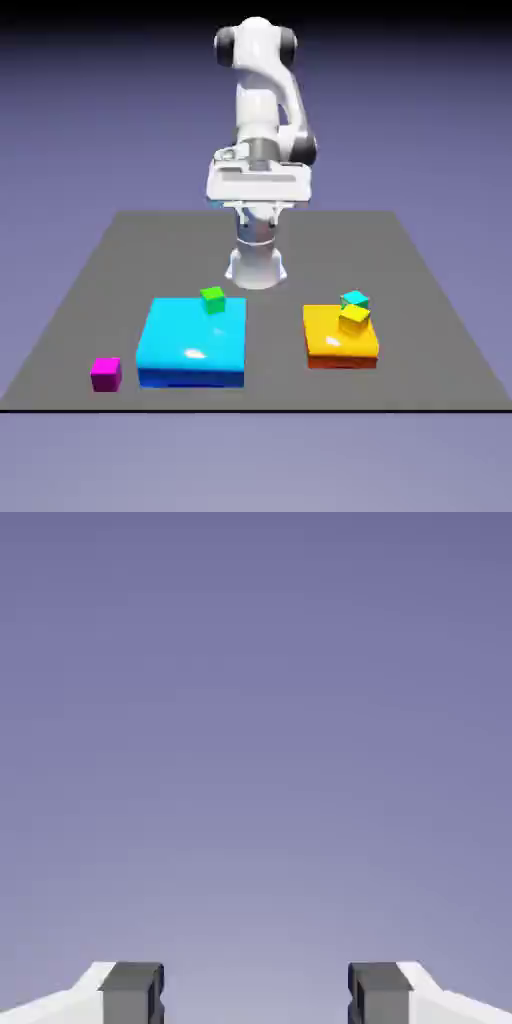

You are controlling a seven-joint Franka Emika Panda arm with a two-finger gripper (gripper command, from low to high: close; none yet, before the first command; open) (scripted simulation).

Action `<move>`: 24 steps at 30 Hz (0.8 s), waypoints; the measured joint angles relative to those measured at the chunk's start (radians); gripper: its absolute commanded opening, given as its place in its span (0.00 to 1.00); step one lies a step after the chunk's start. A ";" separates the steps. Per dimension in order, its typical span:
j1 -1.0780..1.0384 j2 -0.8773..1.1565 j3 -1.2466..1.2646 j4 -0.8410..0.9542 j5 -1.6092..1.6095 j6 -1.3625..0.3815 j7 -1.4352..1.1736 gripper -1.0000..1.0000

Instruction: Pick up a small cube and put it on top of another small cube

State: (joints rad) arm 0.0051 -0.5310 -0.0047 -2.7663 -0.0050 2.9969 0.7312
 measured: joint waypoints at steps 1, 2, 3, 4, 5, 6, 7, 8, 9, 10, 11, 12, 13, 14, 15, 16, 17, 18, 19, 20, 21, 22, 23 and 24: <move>-0.006 0.032 -0.004 0.036 -0.004 -0.033 -0.008 0.50; -0.011 0.065 -0.008 0.072 -0.008 -0.066 -0.016 0.50; -0.017 0.097 -0.012 0.109 -0.012 -0.100 -0.024 0.50; -0.023 0.129 -0.016 0.145 -0.016 -0.133 -0.032 0.50; -0.029 0.162 -0.020 0.181 -0.021 -0.166 -0.041 0.50; -0.034 0.194 -0.024 0.217 -0.025 -0.199 -0.049 0.50; -0.040 0.226 -0.027 0.254 -0.029 -0.233 -0.057 0.50; -0.046 0.259 -0.031 0.290 -0.033 -0.266 -0.065 0.50; -0.052 0.291 -0.035 0.326 -0.037 -0.299 -0.073 0.50; -0.057 0.323 -0.039 0.362 -0.041 -0.332 -0.081 0.50; -0.063 0.355 -0.043 0.399 -0.045 -0.366 -0.089 0.50; -0.069 0.388 -0.047 0.435 -0.049 -0.399 -0.097 0.50; -0.076 0.420 -0.051 0.471 -0.053 -0.432 -0.105 0.50; -0.085 0.452 -0.055 0.507 -0.058 -0.465 -0.114 0.50; -0.088 0.485 -0.059 0.544 -0.062 -0.499 -0.122 0.50; -0.094 0.517 -0.063 0.580 -0.066 -0.532 -0.130 0.50; -0.100 0.549 -0.067 0.616 -0.070 -0.565 -0.138 0.50; -0.106 0.582 -0.071 0.652 -0.074 -0.598 -0.146 0.50; -0.112 0.614 -0.075 0.689 -0.078 -0.632 -0.154 0.50; -0.117 0.646 -0.078 0.725 -0.082 -0.665 -0.162 0.50; -0.122 0.679 -0.082 0.761 -0.086 -0.698 -0.170 0.50; -0.127 0.711 -0.086 0.797 -0.090 -0.731 -0.178 0.50; -0.132 0.743 -0.090 0.834 -0.095 -0.765 -0.187 0.50; -0.138 0.776 -0.094 0.870 -0.099 -0.798 -0.195 0.50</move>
State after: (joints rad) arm -0.1328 0.2445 -0.0989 -1.8965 -0.1036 2.1992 0.5366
